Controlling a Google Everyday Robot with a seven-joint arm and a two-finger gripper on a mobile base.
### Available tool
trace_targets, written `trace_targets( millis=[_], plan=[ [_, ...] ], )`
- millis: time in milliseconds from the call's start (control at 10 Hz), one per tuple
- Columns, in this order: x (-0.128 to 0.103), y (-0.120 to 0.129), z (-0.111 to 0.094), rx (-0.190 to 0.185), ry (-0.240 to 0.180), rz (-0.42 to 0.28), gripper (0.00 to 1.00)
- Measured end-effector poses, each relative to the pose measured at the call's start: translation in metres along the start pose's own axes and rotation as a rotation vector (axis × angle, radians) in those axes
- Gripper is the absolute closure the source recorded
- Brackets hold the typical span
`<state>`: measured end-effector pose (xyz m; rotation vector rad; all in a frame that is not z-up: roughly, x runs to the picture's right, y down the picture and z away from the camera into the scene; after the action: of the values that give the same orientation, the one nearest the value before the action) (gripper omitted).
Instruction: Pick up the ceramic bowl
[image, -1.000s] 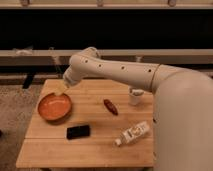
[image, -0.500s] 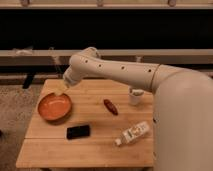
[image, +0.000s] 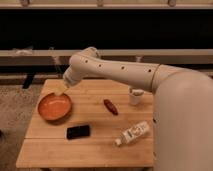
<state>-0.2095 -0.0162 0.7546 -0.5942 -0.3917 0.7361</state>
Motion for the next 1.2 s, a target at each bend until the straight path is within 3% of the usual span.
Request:
trace_targets(
  millis=[400,600,900,1200],
  plan=[
    [0.0,-0.004,0.002,-0.005,0.018,0.003,0.2],
    [0.002,-0.015,0.027,-0.025,0.086,0.014,0.2],
    [0.028,-0.038,0.085,-0.047,0.216,0.052,0.2],
    [0.037,-0.041,0.125,-0.065,0.316,0.063,0.2]
  ],
)
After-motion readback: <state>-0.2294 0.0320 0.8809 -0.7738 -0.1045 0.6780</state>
